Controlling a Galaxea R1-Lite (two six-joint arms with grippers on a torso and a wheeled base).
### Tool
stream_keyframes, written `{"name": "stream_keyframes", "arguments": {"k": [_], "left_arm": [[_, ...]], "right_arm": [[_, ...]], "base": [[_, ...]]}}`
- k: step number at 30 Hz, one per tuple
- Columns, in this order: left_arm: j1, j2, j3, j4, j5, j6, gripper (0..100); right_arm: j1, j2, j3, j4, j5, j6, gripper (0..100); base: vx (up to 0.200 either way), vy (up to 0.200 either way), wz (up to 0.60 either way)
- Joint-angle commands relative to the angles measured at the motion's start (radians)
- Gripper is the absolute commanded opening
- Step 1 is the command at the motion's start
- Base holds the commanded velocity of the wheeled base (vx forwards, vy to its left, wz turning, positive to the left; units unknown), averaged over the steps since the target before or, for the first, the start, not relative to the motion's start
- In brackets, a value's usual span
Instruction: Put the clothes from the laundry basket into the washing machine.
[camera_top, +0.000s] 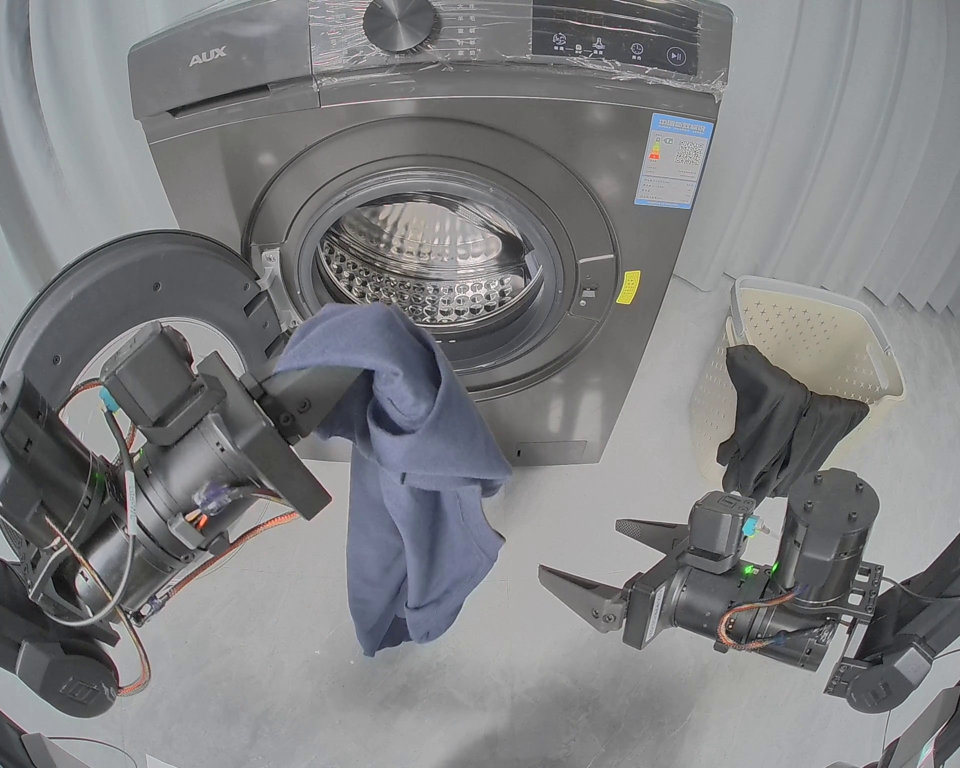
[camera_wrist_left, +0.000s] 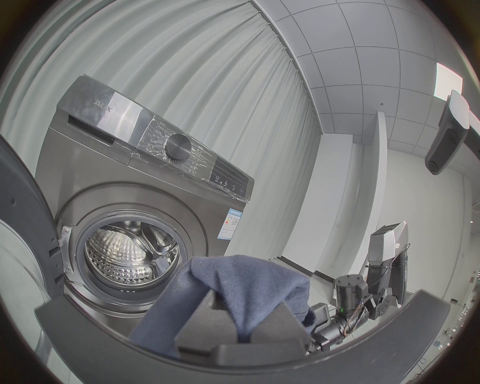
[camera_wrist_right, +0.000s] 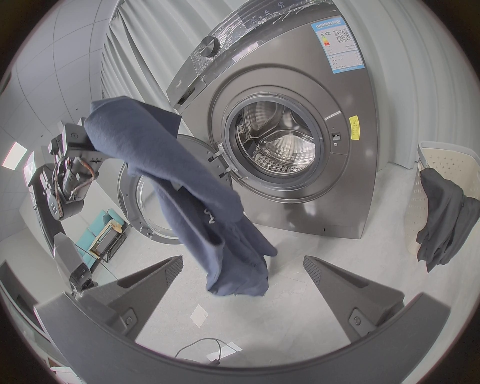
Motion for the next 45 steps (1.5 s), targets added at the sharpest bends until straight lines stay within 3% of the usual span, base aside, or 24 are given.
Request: {"name": "stream_keyframes", "arguments": {"k": [1, 11, 19, 26, 40, 41, 45], "left_arm": [[0.001, 0.003, -0.017, 0.000, 0.007, 0.000, 0], [0.015, 0.008, -0.032, 0.000, 0.017, -0.002, 0], [0.015, 0.005, -0.037, 0.000, 0.017, -0.002, 0], [0.015, 0.008, -0.035, 0.000, 0.017, -0.002, 0], [0.015, 0.008, -0.032, 0.000, 0.017, -0.002, 0], [0.015, 0.008, -0.032, 0.000, 0.017, -0.002, 0], [0.021, 0.009, -0.031, 0.001, 0.017, -0.002, 0]], "right_arm": [[0.006, 0.019, 0.003, -0.001, 0.002, 0.000, 100], [0.019, 0.084, 0.001, -0.015, 0.030, -0.019, 100], [0.001, 0.207, -0.120, -0.048, 0.030, -0.037, 100], [0.055, 0.292, -0.209, -0.079, 0.034, -0.032, 100], [0.059, 0.377, -0.339, -0.111, 0.028, -0.034, 100], [0.059, 0.377, -0.339, -0.113, 0.028, -0.034, 0], [0.059, 0.369, -0.329, -0.130, 0.028, -0.037, 0]], "base": [[0.000, 0.000, 0.00], [0.000, 0.000, 0.00], [0.000, 0.000, 0.00], [0.000, 0.000, 0.00], [0.000, 0.000, 0.00], [0.000, 0.000, 0.00], [0.000, 0.000, 0.00]]}}
